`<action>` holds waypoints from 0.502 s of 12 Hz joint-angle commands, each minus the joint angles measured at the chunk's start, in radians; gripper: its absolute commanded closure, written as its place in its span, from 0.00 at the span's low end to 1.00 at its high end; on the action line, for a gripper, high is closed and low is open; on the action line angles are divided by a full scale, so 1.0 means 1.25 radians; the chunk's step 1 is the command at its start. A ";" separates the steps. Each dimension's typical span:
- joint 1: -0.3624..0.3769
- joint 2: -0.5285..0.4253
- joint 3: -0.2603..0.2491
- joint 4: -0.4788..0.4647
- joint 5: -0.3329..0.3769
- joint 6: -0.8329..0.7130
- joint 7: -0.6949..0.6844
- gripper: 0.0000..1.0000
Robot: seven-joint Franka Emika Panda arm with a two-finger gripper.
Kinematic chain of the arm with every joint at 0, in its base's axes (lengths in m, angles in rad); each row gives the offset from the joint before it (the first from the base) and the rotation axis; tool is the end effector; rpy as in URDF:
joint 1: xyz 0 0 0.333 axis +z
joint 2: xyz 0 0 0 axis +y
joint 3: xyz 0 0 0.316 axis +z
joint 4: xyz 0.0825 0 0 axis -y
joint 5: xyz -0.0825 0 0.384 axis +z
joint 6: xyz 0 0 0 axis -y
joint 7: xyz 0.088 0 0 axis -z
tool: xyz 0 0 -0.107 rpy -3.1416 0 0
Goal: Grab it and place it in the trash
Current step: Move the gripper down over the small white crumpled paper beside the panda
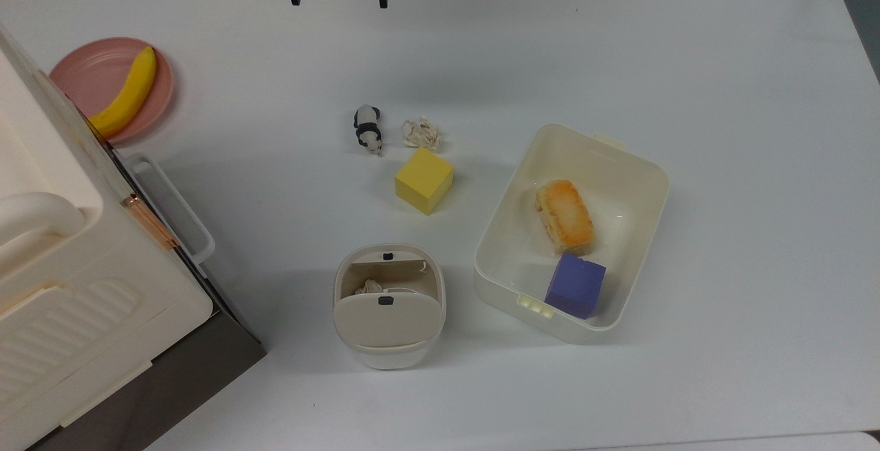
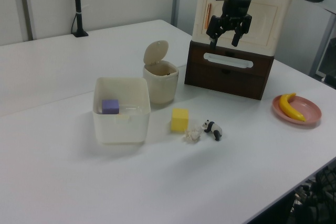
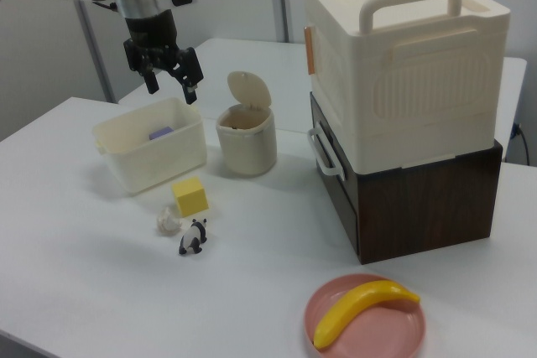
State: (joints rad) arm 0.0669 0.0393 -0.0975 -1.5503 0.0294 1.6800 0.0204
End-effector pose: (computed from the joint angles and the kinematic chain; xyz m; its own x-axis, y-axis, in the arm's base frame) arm 0.5774 -0.0137 0.6223 0.9945 -0.0536 0.0899 -0.0514 -0.9983 -0.0274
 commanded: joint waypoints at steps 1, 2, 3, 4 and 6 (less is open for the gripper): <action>0.004 -0.019 -0.002 -0.021 0.021 -0.010 -0.013 0.00; 0.003 -0.022 0.004 -0.036 0.021 -0.006 -0.013 0.00; 0.005 -0.024 0.006 -0.043 0.021 -0.006 -0.013 0.00; 0.005 -0.027 0.006 -0.051 0.021 -0.006 -0.013 0.00; 0.010 -0.041 0.010 -0.102 0.022 0.024 -0.010 0.00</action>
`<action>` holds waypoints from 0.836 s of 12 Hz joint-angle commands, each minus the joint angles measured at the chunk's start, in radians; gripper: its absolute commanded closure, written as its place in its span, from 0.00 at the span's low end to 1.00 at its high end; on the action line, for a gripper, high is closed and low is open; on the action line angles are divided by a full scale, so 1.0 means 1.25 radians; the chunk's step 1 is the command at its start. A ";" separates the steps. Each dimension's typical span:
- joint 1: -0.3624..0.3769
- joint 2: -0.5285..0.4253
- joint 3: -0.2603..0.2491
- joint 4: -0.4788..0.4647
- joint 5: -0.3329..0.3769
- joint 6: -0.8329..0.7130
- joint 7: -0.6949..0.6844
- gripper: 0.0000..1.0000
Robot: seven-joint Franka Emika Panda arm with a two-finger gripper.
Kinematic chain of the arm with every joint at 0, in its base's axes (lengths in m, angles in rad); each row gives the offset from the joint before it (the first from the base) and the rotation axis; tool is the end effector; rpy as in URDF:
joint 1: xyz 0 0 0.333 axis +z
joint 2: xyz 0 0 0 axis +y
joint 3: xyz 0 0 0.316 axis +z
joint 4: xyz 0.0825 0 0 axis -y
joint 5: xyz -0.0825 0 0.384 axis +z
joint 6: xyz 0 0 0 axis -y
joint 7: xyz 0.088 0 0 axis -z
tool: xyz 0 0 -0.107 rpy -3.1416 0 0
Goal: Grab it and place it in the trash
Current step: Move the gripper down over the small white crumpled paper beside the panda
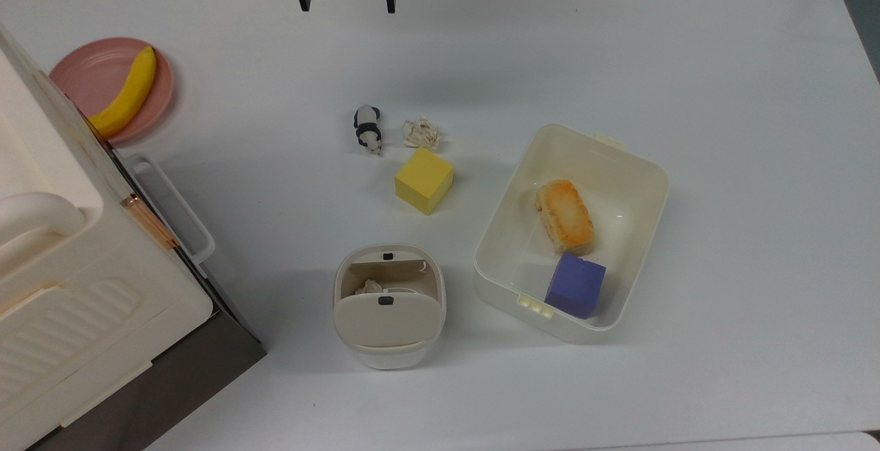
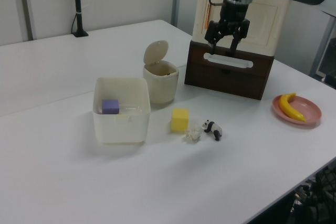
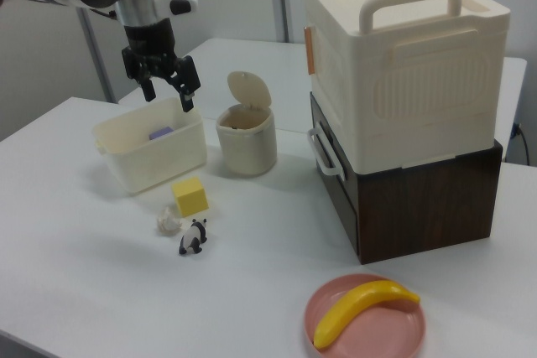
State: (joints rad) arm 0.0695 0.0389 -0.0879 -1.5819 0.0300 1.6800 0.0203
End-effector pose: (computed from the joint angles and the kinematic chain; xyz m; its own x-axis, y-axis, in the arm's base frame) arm 0.5765 -0.0067 0.6073 0.9974 -0.0416 0.0587 -0.0401 -0.9988 -0.0277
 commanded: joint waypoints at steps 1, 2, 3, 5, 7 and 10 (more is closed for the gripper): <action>0.009 -0.059 0.016 -0.117 0.023 0.058 -0.002 0.00; 0.012 -0.085 0.033 -0.200 0.023 0.138 0.025 0.00; 0.018 -0.105 0.040 -0.274 0.023 0.209 0.068 0.00; 0.047 -0.106 0.041 -0.333 0.023 0.254 0.105 0.00; 0.060 -0.096 0.041 -0.368 0.023 0.283 0.108 0.00; 0.088 -0.028 0.040 -0.373 0.023 0.295 0.168 0.00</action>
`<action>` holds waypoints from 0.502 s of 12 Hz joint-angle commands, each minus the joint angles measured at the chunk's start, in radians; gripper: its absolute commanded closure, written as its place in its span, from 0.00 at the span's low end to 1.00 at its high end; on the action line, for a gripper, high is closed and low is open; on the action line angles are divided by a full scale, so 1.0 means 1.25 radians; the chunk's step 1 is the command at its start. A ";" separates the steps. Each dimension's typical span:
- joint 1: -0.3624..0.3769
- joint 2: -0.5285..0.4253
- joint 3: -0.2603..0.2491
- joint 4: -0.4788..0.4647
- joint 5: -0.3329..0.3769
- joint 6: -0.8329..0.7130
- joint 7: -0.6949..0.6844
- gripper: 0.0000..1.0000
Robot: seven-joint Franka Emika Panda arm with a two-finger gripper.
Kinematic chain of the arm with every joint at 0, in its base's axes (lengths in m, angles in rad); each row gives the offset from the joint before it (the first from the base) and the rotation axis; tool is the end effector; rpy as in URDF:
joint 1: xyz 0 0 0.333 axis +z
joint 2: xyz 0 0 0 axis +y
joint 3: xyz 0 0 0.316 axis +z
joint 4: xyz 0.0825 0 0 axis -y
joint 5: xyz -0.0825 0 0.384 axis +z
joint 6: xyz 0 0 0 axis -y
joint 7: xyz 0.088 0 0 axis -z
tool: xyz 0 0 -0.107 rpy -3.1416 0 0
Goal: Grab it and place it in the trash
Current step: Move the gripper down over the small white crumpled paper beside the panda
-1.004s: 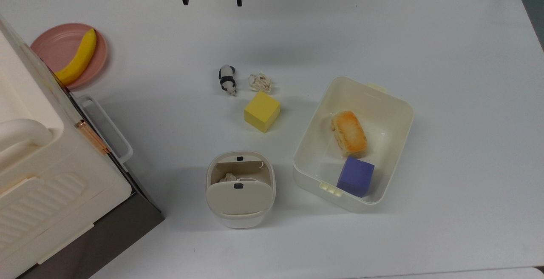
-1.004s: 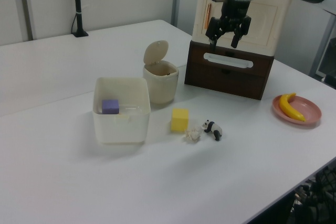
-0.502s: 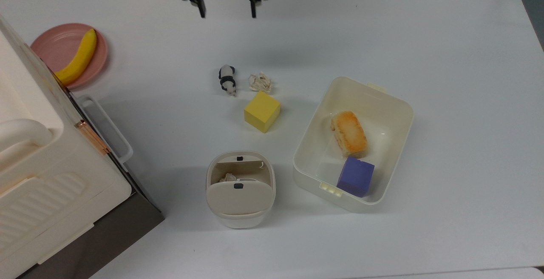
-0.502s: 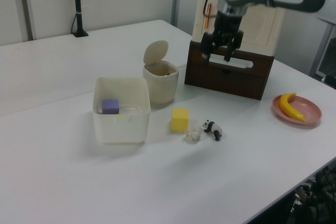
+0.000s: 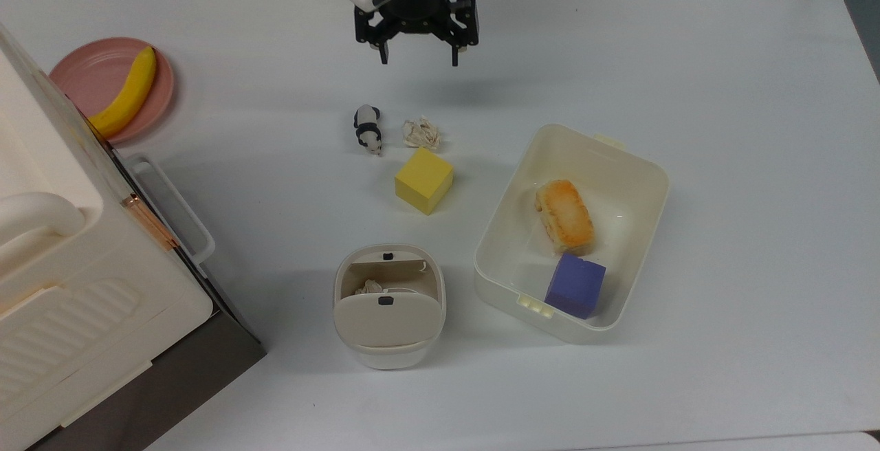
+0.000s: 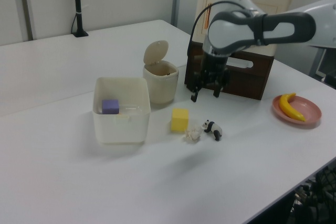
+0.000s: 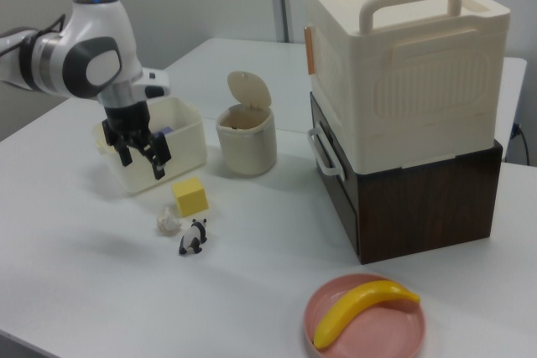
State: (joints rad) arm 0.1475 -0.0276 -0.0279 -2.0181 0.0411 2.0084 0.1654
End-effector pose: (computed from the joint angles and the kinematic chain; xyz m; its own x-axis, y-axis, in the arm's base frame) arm 0.5438 0.0677 0.4647 0.9979 -0.0631 0.0110 -0.0626 -0.9972 -0.0407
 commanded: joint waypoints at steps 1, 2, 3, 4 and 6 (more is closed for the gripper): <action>0.027 0.037 -0.008 -0.031 0.014 0.056 0.089 0.00; 0.027 0.043 -0.007 -0.038 0.014 0.067 0.114 0.00; 0.028 0.047 -0.007 -0.056 0.014 0.078 0.140 0.00; 0.027 0.045 -0.008 -0.071 0.014 0.088 0.153 0.00; 0.027 0.064 -0.008 -0.079 0.014 0.095 0.176 0.00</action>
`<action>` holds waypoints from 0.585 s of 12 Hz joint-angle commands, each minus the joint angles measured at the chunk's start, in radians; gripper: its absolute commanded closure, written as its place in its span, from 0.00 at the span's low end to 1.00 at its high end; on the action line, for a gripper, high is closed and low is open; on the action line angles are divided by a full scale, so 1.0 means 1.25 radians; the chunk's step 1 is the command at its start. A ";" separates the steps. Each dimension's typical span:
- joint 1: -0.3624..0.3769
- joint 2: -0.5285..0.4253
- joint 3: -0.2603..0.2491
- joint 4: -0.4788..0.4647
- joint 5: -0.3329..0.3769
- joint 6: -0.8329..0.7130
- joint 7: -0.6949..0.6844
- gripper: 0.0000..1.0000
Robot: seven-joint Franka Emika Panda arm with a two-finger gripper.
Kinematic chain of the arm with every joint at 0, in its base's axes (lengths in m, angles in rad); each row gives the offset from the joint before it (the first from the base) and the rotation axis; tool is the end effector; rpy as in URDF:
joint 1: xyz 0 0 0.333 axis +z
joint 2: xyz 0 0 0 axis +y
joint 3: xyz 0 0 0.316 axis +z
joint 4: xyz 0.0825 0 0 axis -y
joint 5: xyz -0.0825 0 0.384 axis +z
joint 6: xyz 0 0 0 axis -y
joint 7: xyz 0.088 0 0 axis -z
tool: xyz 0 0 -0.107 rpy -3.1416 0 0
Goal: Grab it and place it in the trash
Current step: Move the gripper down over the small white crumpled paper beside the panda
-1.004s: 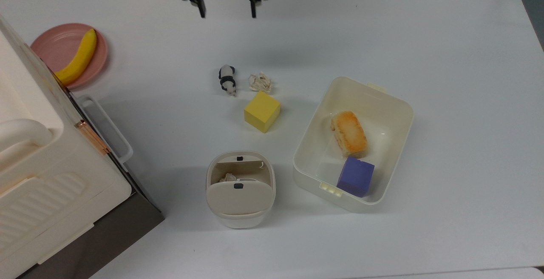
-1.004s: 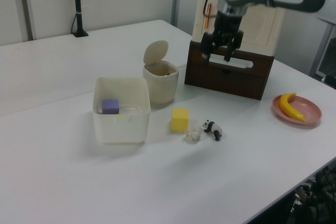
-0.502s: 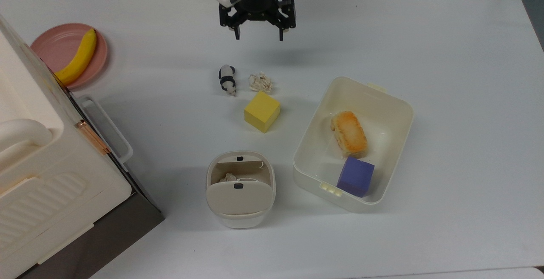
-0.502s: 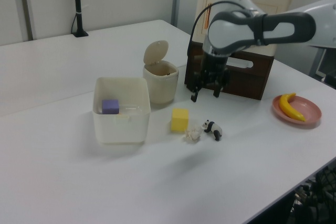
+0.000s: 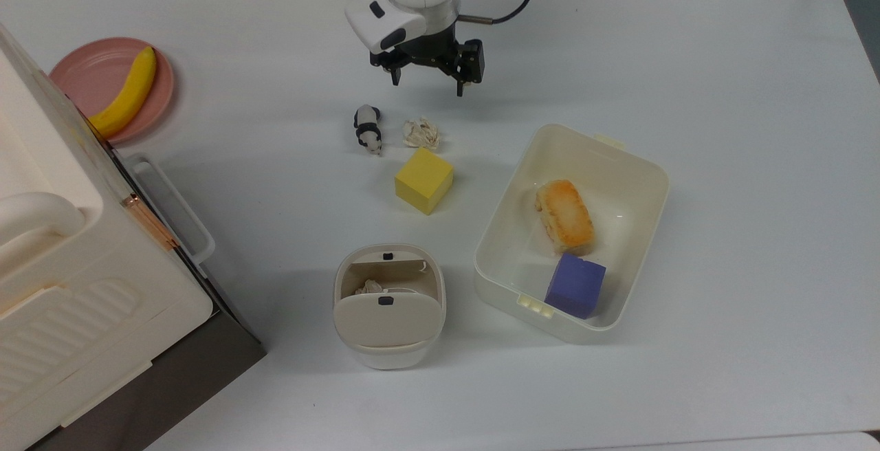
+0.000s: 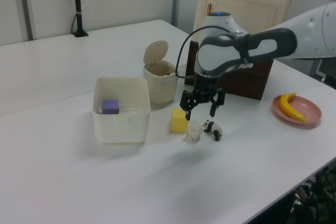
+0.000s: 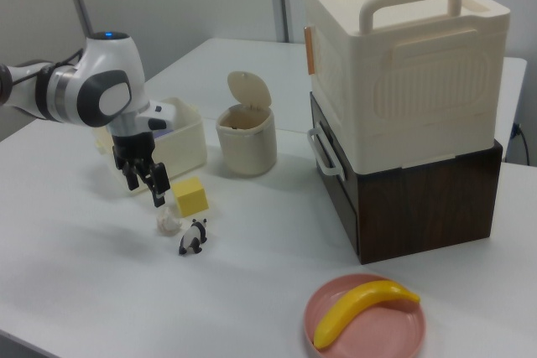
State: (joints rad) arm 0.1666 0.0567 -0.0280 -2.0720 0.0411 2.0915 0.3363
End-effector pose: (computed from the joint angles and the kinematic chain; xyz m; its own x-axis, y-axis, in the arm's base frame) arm 0.5481 0.0786 0.4004 0.9752 -0.2164 -0.0464 -0.2174 -0.9759 -0.0190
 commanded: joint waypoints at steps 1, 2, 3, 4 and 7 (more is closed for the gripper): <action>0.013 0.007 -0.008 -0.034 0.014 0.030 0.039 0.00; 0.013 0.026 -0.008 -0.033 0.014 0.042 0.039 0.00; 0.012 0.037 -0.008 -0.031 0.014 0.056 0.039 0.00; 0.010 0.061 -0.008 -0.016 0.013 0.060 0.039 0.00; 0.010 0.099 -0.008 0.000 0.006 0.084 0.039 0.00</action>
State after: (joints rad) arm 0.1664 0.1467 -0.0290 -2.0907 0.0411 2.1744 0.3694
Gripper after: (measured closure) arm 0.000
